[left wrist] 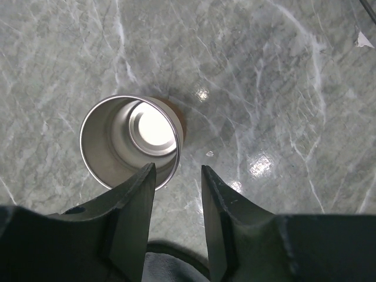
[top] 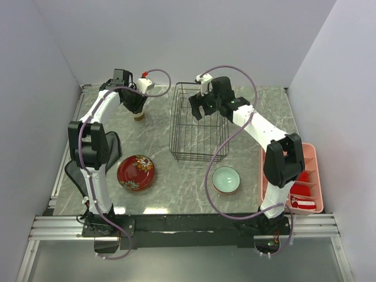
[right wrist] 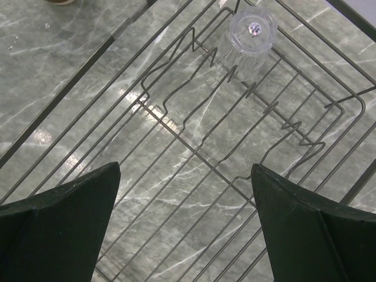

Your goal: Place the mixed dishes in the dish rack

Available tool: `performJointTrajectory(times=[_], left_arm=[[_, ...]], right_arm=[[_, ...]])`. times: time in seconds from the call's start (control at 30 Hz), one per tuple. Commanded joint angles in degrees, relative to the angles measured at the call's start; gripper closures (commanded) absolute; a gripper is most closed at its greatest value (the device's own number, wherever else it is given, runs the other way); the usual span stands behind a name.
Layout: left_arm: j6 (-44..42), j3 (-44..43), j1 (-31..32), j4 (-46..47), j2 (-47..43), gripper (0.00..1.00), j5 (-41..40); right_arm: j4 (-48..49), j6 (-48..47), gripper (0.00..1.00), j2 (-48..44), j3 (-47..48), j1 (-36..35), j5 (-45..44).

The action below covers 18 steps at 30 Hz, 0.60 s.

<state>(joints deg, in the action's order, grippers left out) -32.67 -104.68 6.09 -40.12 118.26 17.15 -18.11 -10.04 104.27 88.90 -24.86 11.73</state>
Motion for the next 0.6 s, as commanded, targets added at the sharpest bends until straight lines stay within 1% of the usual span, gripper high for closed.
performJointTrajectory(times=[0.0,0.27,0.37,0.43,0.47,0.57], left_arm=[[-1.5,0.7,0.1,0.9,0.0,0.58,1.3],[-0.2,-0.4,0.2,1.6,3.1,0.61,0.1],[0.2,-0.9,0.2,2.8,3.6,0.65,-0.4],[0.3,-1.7,0.2,1.9,4.5,0.72,-0.1],[0.4,-2.3,0.2,1.7,4.6,0.79,0.1],[0.6,-0.9,0.2,2.5,3.3,0.88,0.9]], right_arm=[[1.3,0.6,0.00,-3.8,1.2,0.3,0.5],[1.4,-0.3,0.00,-3.6,1.7,0.3,-0.7],[1.8,-0.4,0.00,-4.1,1.0,0.3,-1.3],[2.1,-0.5,0.00,-4.2,0.5,0.3,-1.4],[2.1,-0.4,0.00,-4.4,0.1,0.3,-1.4],[2.4,-0.3,0.00,-5.0,-0.4,0.4,-1.4]])
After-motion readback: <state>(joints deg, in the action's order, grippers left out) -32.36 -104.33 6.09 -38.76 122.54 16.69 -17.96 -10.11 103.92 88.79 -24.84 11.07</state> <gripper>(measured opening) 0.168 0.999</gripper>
